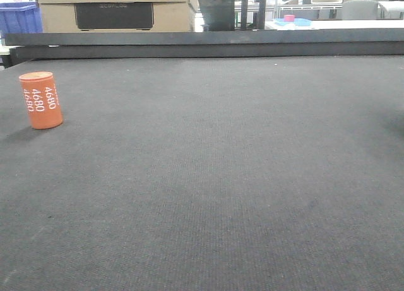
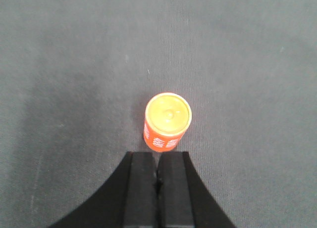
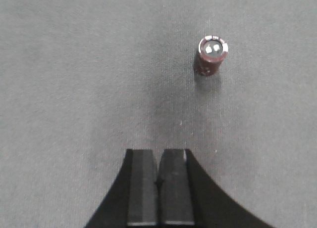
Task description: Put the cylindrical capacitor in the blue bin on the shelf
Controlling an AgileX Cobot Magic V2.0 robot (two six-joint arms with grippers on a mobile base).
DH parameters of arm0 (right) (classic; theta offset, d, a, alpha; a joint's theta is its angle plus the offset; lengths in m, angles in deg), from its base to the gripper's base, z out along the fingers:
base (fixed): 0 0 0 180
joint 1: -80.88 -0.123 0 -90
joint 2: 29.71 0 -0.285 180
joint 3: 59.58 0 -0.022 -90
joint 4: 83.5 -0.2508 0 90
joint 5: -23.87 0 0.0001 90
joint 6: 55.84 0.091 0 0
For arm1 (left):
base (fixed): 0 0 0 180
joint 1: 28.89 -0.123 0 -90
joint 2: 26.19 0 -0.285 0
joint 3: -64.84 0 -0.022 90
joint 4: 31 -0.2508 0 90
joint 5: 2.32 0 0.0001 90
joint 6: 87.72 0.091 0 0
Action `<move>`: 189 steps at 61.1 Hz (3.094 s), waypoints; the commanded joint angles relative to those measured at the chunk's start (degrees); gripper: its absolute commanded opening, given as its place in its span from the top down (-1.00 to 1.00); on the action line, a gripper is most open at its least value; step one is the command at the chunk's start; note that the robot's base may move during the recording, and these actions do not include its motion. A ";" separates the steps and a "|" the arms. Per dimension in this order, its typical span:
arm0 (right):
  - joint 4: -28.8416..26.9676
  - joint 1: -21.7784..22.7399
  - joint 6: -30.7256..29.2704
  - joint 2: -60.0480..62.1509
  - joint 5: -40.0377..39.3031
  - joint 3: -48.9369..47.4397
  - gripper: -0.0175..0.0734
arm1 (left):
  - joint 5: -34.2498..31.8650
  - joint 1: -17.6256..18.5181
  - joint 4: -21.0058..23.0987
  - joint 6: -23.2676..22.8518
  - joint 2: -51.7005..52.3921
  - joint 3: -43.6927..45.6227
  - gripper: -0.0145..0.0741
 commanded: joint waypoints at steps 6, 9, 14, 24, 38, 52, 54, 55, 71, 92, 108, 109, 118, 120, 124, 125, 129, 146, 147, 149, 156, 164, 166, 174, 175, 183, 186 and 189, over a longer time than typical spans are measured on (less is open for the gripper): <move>0.81 2.26 -0.21 -10.31 7.72 -11.11 0.97 | 6.44 -0.19 0.02 -0.13 -7.50 9.03 0.92; 0.81 3.21 -0.21 -13.18 9.14 -13.52 0.97 | 6.59 -0.19 -0.08 -0.13 -8.70 10.19 0.92; 0.81 4.78 -0.21 -17.26 11.40 -17.65 0.97 | 6.59 -0.19 -0.08 -0.13 -9.98 11.19 0.92; 0.81 7.11 -0.21 -24.17 13.66 -24.37 0.97 | 6.47 -0.19 -0.08 -0.13 -10.07 11.19 0.92; 0.81 7.49 -0.21 -32.21 13.66 -31.82 0.23 | 6.94 -0.19 -0.08 -0.13 -10.00 11.19 0.92; 0.56 7.49 -0.21 -38.56 12.71 -36.12 -0.09 | 8.46 -0.19 -0.08 -0.13 -10.00 11.19 0.92; 0.56 7.49 -0.21 -39.26 12.71 -36.62 -0.09 | 8.88 -0.19 -0.08 -0.13 -10.00 11.19 0.92; 0.56 7.49 -0.21 -39.60 12.71 -36.76 -0.09 | 9.03 -0.19 -0.08 -0.13 -10.00 11.19 0.92; 0.56 7.49 -0.21 -43.50 13.32 -36.77 -0.09 | 9.45 -0.19 -0.08 -0.13 -10.00 11.19 0.92; 0.56 7.49 -0.21 -43.82 13.33 -36.77 0.38 | 9.45 -0.19 -0.08 -0.13 -10.00 11.19 0.92; 0.56 7.49 -0.21 -43.82 14.08 -36.77 0.97 | 7.87 -0.19 0.03 -0.13 -10.00 11.19 0.58; 0.56 7.49 -0.21 -43.82 14.08 -36.77 0.97 | 7.43 -0.19 0.03 -0.13 -10.00 11.19 0.49; 0.38 7.49 -0.21 -43.82 14.94 -36.77 0.97 | 4.09 -0.19 0.17 -0.13 -10.00 11.19 -0.14; 0.41 7.49 -0.21 -43.82 15.28 -36.77 0.97 | 3.39 -0.19 0.17 -0.13 -10.23 11.19 -0.25; 0.33 7.49 -0.21 -43.82 15.82 -36.77 0.97 | 2.72 -0.19 0.17 -0.13 -10.76 11.28 -0.41; 0.33 7.49 -0.21 -43.82 15.82 -36.77 0.97 | 2.54 -0.19 0.17 -0.13 -10.84 11.28 -0.44; -0.21 7.49 -0.21 -43.82 16.10 -36.77 0.97 | 2.08 -0.19 0.17 -0.13 -11.96 11.42 -0.48; -2.43 7.49 -0.21 -43.82 16.23 -36.77 0.97 | 3.64 0.22 0.04 -0.03 -17.37 15.66 -0.48; -2.43 7.49 -0.21 -43.82 16.23 -36.77 0.97 | 4.00 0.48 -0.07 -0.03 -17.73 15.97 -0.48; -2.43 7.49 -0.21 -43.82 16.23 -36.77 0.97 | 4.55 0.85 -0.56 -0.03 -18.34 16.61 -0.48; -2.55 7.49 -0.21 -43.93 16.23 -36.77 0.97 | 6.38 2.46 -2.70 -0.03 -20.96 19.12 -0.48; -2.55 7.49 -0.21 -43.91 16.33 -36.77 0.97 | 8.62 2.96 -2.98 -0.03 -23.38 20.34 -0.48; -2.55 7.49 -0.21 -43.91 16.33 -36.77 0.97 | 9.19 2.96 -2.98 -0.29 -23.77 20.34 -0.48; -2.55 7.49 -0.21 -43.91 16.33 -36.77 0.97 | 10.38 2.71 -2.98 -0.30 -25.22 20.34 -0.48; -2.55 7.49 -0.21 -43.91 16.33 -36.77 0.97 | 10.38 2.71 -2.98 -0.30 -25.50 20.34 -0.48; -2.55 7.49 -0.21 -43.91 16.33 -36.77 0.97 | 9.55 2.61 -3.07 -0.30 -27.26 20.34 -0.47; -2.55 7.49 -0.21 -43.91 16.46 -36.77 0.97 | 8.66 2.61 -3.12 -0.41 -27.80 20.34 -0.47; -2.55 7.49 -0.21 -43.91 16.55 -36.77 0.97 | 7.81 2.61 -3.36 -0.55 -28.11 20.34 -0.47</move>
